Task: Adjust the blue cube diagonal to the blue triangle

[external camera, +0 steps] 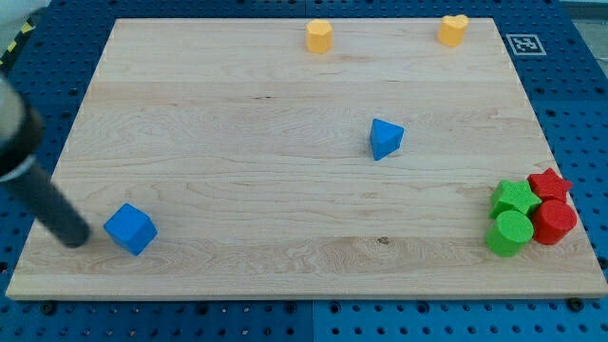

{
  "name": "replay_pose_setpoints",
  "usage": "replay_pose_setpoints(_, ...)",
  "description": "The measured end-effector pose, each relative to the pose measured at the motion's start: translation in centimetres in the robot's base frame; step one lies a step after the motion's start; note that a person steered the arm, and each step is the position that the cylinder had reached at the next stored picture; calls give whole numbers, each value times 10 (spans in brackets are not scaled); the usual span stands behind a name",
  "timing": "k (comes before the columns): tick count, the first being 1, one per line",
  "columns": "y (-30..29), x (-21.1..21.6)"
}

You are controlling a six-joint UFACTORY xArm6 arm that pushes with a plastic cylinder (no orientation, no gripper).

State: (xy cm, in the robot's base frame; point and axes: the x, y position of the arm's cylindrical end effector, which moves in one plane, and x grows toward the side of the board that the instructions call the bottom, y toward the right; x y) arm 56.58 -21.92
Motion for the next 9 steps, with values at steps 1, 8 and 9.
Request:
replay_pose_setpoints(1, 72, -13)
replay_pose_setpoints(8, 132, -89)
replay_pose_setpoints(9, 94, -61)
